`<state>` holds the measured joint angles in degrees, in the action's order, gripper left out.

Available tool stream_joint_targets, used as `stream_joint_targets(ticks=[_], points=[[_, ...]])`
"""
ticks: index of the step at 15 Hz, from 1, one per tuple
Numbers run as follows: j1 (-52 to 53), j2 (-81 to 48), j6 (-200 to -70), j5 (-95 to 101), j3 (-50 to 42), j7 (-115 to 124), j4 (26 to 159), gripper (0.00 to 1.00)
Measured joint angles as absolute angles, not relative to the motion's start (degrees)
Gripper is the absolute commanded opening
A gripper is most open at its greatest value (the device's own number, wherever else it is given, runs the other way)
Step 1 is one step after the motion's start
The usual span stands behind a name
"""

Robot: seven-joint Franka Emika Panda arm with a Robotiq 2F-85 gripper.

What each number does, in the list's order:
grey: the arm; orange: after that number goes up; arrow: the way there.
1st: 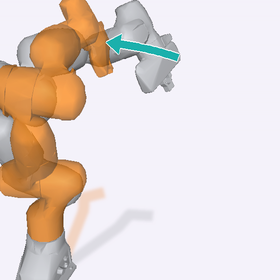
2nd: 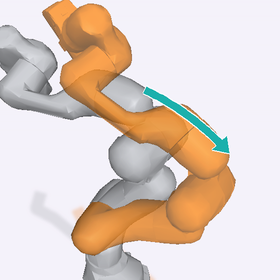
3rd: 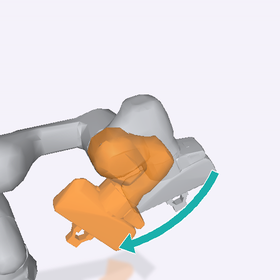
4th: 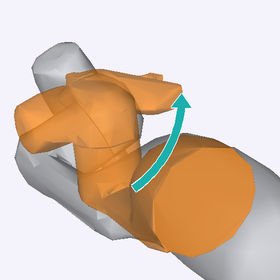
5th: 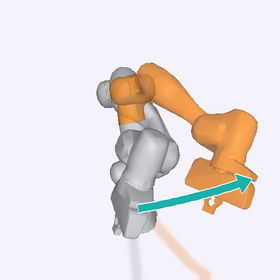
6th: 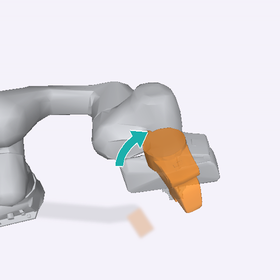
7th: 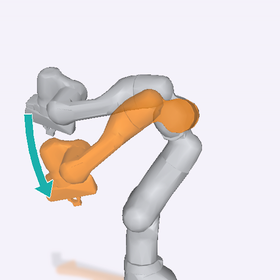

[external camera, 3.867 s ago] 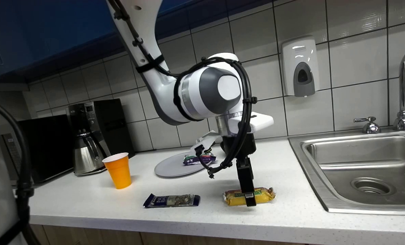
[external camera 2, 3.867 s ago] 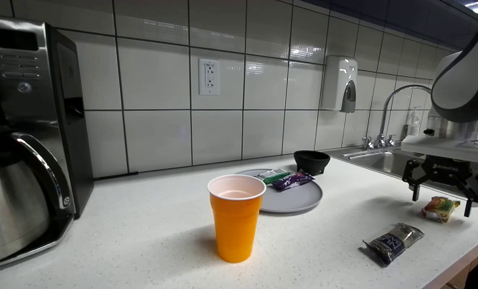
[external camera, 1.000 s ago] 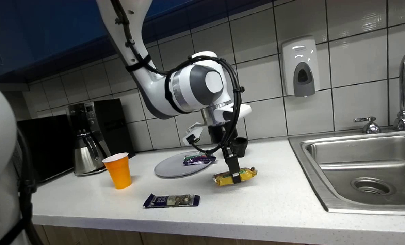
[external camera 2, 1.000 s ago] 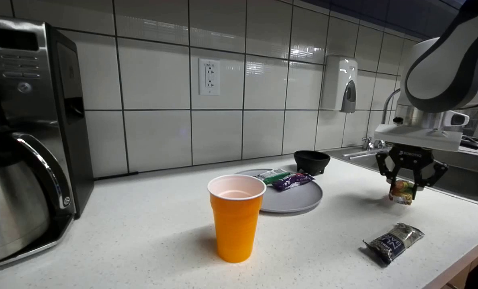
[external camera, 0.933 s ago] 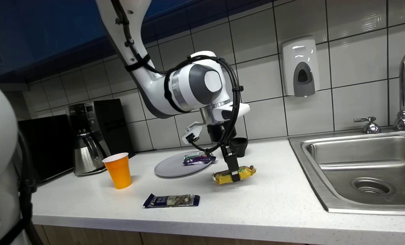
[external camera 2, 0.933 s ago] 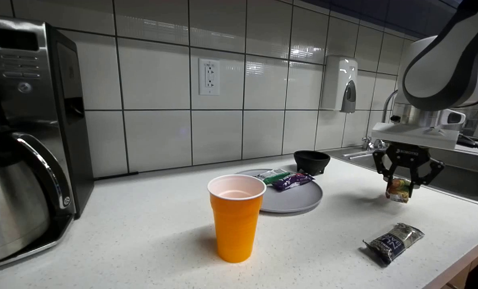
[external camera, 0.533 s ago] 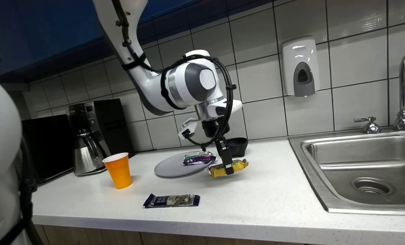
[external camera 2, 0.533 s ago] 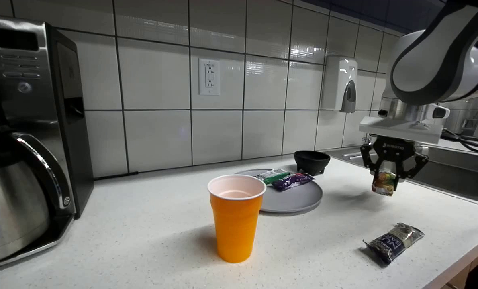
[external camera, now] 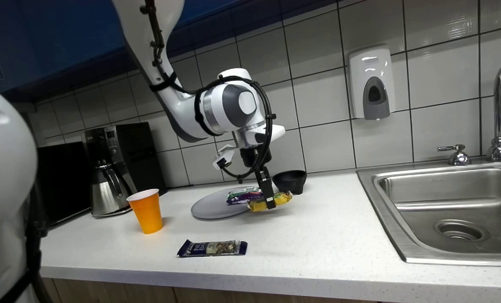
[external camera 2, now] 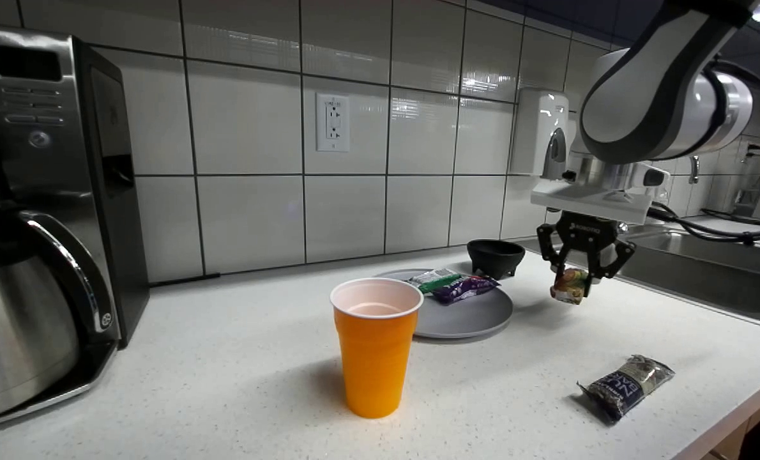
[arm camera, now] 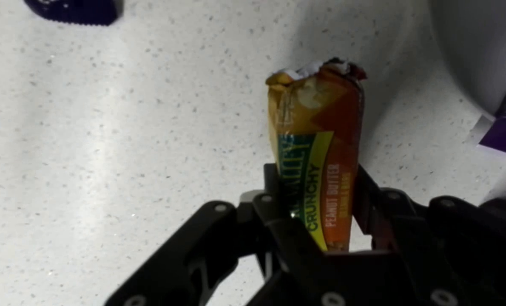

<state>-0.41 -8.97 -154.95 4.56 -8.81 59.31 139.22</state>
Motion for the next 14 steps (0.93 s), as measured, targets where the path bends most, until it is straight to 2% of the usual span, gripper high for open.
stream_joint_targets(ticks=[14], points=[[7.85, -17.56, -151.03, 3.01, -6.47, 64.49, 125.88, 0.17]])
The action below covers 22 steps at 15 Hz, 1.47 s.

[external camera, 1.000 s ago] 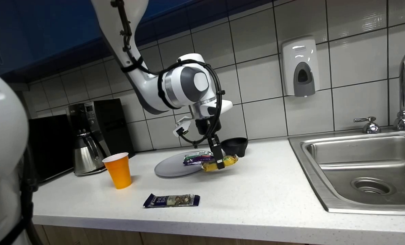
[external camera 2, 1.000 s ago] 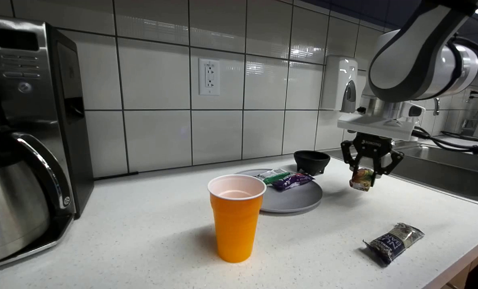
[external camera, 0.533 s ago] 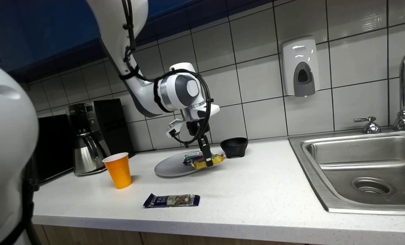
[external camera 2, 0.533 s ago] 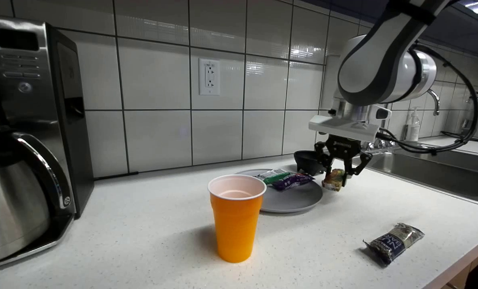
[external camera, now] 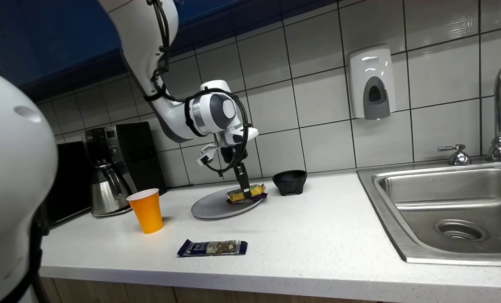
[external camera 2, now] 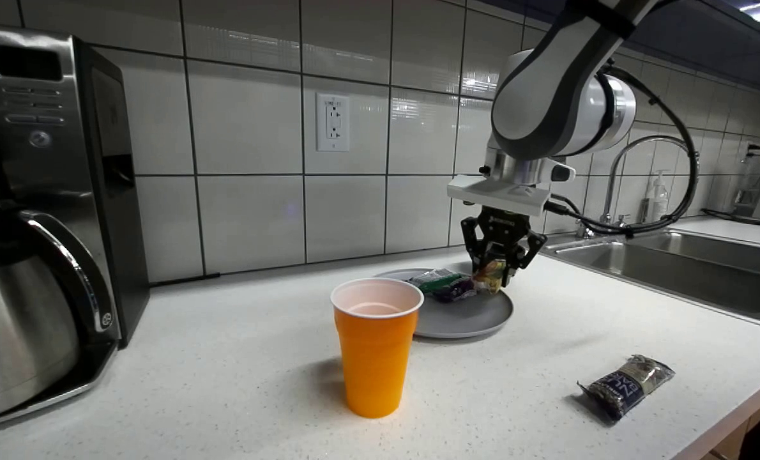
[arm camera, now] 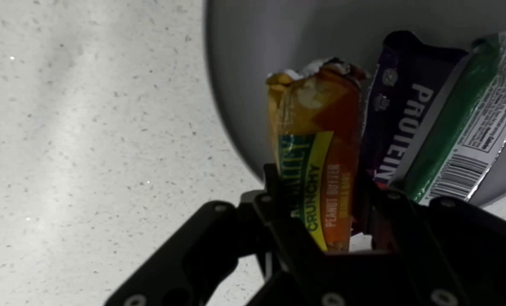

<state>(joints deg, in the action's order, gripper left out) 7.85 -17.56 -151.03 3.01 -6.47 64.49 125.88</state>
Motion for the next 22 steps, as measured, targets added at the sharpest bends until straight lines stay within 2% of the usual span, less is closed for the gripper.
stream_joint_targets(ticks=[13, 14, 15, 19, 20, 22], points=[[9.02, -24.59, -147.5, -0.66, -5.39, 66.29, 118.96, 0.17], [9.02, -24.85, -147.44, -0.67, -5.39, 66.48, 118.84, 0.67], [9.02, -25.05, -147.38, -0.67, -5.39, 66.63, 118.74, 0.68], [9.02, -25.35, -147.01, -0.67, -5.39, 66.79, 118.58, 0.96], [9.02, -25.35, -146.96, -0.67, -5.39, 66.79, 118.56, 1.0], [9.02, -25.31, -146.96, -0.67, -5.37, 66.79, 118.49, 1.0]])
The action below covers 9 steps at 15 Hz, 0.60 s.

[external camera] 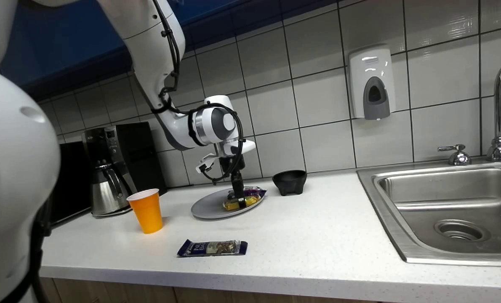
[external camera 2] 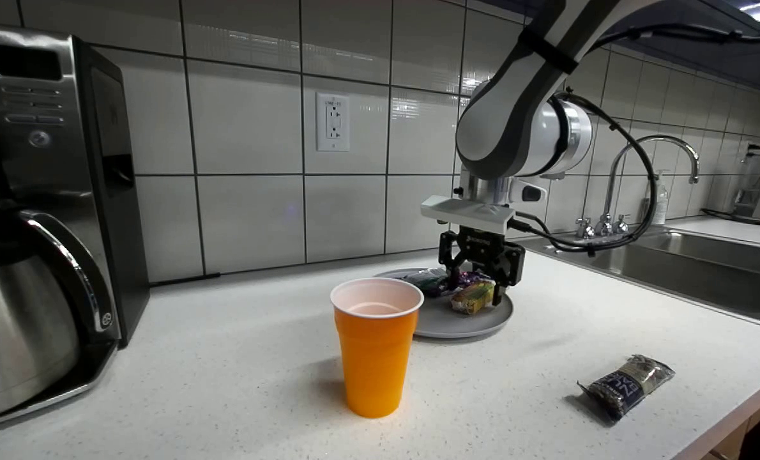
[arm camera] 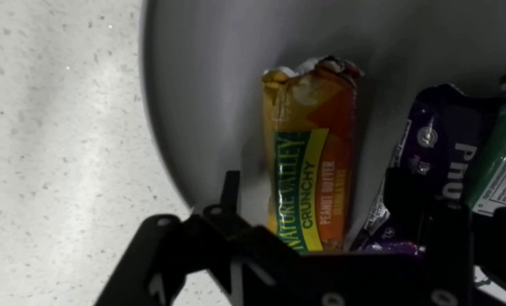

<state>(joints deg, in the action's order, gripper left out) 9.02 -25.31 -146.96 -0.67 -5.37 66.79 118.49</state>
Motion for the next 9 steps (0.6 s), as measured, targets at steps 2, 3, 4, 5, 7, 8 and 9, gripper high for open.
stream_joint_targets(ticks=[2, 3, 4, 5, 7, 8, 9], points=[[9.02, -25.01, -146.95, -0.67, -5.31, 66.69, 118.46, 1.0], [9.02, -24.71, -146.95, -0.67, -5.25, 66.66, 118.46, 1.0], [9.02, -24.34, -146.94, -0.67, -5.2, 66.56, 118.46, 1.0], [9.02, -23.89, -146.9, -0.67, -5.15, 66.31, 118.47, 1.0], [9.02, -22.8, -146.86, -0.67, -5.09, 65.65, 118.69, 1.0], [9.02, -22.16, -146.84, -0.67, -5.08, 65.17, 118.94, 1.0], [9.02, -21.41, -146.84, -0.67, -5.08, 64.66, 119.35, 1.0]])
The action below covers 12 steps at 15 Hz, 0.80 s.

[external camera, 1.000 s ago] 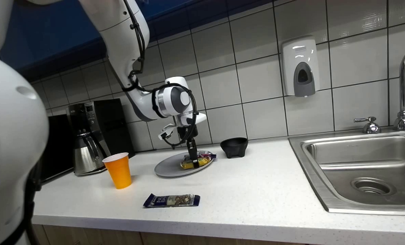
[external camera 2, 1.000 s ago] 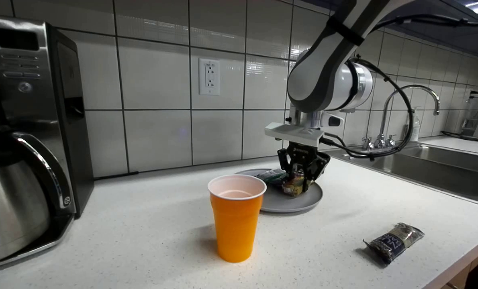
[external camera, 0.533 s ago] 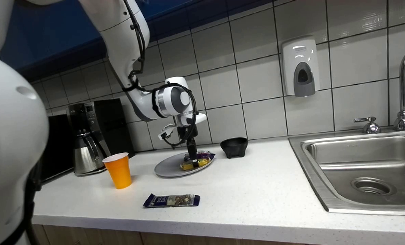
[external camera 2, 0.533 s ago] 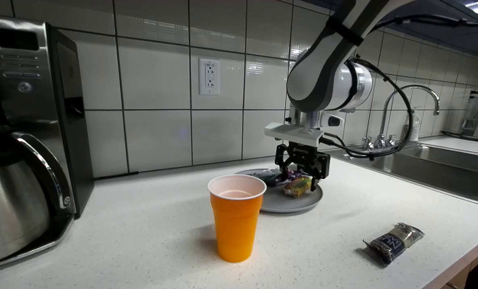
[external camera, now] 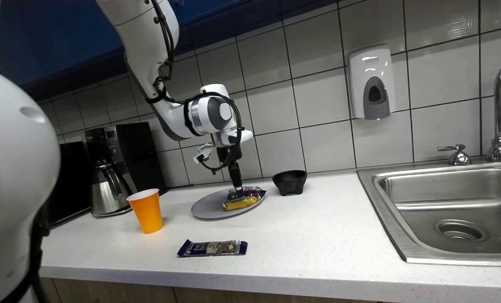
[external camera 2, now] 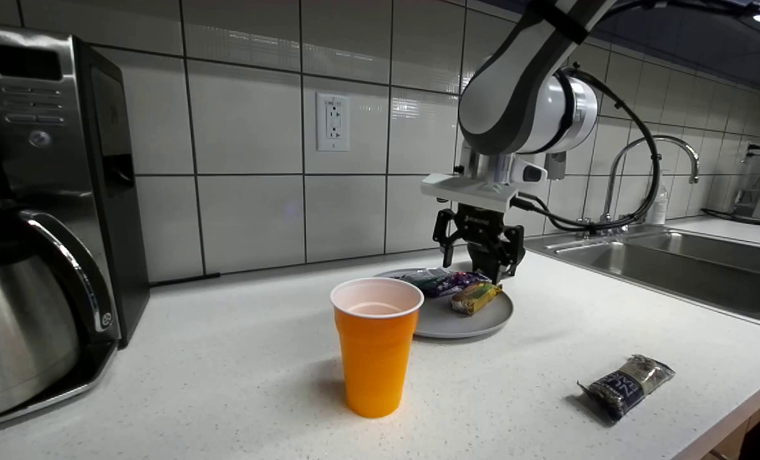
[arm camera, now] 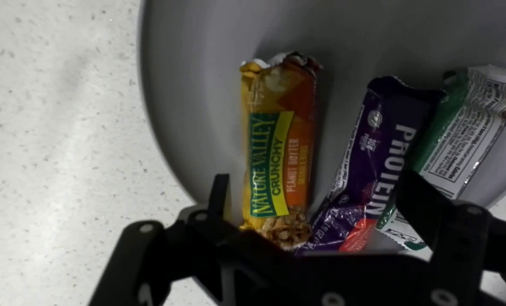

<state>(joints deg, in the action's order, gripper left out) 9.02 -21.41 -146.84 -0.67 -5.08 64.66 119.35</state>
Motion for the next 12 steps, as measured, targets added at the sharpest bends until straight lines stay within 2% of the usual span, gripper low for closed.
stream_joint_targets(ticks=[12], points=[[8.79, -8.74, -146.9, -0.6, -5.08, 58.4, 133.14, 1.0]])
